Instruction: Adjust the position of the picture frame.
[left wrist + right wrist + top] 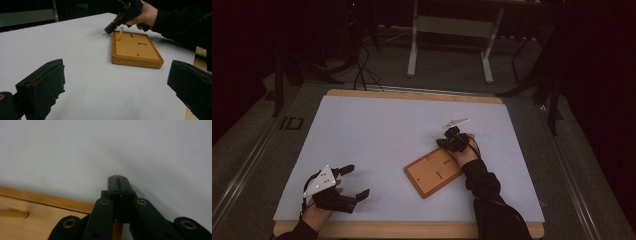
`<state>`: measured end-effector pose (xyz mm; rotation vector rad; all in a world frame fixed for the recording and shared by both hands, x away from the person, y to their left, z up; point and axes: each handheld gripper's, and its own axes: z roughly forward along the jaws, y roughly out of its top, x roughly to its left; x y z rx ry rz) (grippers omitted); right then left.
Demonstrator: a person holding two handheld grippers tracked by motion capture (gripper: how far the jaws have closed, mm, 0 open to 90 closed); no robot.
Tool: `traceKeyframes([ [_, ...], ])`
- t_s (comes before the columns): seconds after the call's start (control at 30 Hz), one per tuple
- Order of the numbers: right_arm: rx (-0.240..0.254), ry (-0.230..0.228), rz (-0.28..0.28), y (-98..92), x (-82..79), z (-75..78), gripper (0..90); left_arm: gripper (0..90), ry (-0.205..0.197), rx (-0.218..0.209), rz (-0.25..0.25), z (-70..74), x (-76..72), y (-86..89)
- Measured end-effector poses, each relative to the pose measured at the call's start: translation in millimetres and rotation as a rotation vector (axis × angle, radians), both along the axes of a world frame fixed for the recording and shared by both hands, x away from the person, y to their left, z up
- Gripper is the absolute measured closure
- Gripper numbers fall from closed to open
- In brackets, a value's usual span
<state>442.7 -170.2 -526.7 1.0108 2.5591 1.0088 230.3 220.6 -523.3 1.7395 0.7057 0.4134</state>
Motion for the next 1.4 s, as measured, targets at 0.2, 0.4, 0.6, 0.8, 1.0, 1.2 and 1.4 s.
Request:
traceKeyframes([
  [0.2,0.023,-0.006,0.002,-7.2,-13.6,2.4,90.0,1.5,0.000,0.004,-0.003,-0.2,0.2,-1.7],
  [0.4,0.034,-0.002,-0.002,-13.2,-22.2,4.7,90.0,1.5,-0.001,0.005,-0.002,0.0,0.0,-1.5],
  [0.6,0.058,0.012,-0.018,-23.2,-31.8,3.8,90.0,1.5,0.001,0.004,-0.003,-0.3,0.3,-1.6],
  [0.8,0.063,0.022,-0.021,-28.9,-39.9,3.9,90.0,1.5,0.002,0.008,-0.007,-0.5,0.6,-2.6],
  [1.0,0.090,0.030,-0.035,-38.0,-55.2,2.3,90.0,1.5,0.003,0.003,0.000,-0.8,1.8,-1.7],
  [1.2,0.100,0.034,-0.050,-41.6,-64.5,1.8,90.0,1.5,-0.001,0.011,-0.008,-0.8,1.5,-3.7],
  [1.4,0.118,0.036,-0.059,-46.3,-76.2,0.7,90.0,1.5,-0.008,0.004,-0.020,-0.6,1.2,-6.0],
])
